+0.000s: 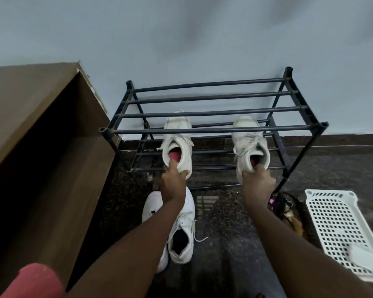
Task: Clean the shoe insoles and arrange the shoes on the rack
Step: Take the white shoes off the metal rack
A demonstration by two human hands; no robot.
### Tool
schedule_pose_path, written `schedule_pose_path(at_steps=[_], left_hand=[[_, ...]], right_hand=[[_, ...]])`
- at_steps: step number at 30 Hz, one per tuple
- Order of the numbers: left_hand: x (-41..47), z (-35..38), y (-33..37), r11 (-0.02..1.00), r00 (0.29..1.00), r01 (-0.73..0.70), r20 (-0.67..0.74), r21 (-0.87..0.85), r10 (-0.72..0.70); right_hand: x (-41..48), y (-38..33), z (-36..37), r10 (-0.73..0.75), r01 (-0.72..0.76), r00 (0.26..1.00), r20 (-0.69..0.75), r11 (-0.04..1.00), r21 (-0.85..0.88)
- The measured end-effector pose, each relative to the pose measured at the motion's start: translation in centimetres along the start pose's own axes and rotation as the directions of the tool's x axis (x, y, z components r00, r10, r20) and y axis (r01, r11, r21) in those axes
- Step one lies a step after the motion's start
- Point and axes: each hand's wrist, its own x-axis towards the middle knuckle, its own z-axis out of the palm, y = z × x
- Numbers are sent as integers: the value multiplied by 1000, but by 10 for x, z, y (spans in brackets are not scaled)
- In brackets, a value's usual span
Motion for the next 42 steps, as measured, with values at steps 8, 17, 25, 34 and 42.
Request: schedule_pose_path(at_steps=[8, 17, 25, 34, 42], left_hand=[[-138, -9, 5, 993, 985, -71, 165, 97, 54], [-209, 37, -23, 979, 928, -83, 373, 188, 7], [-188, 113, -61, 980, 881, 53, 452, 192, -136], [-153, 150, -63, 937, 855, -97, 510, 335, -94], [-156, 160, -71, 967, 738, -24, 657, 255, -155]], right_hand=[[-93, 29, -54, -12, 13, 1000, -6, 998, 55], [-141, 102, -51, 174, -162, 966, 192, 984, -76], [-124, 148, 18, 265, -214, 904, 336, 960, -183], [-92, 169, 78, 277, -228, 895, 350, 958, -175], [-91, 177, 88, 375, -306, 858, 352, 922, -235]])
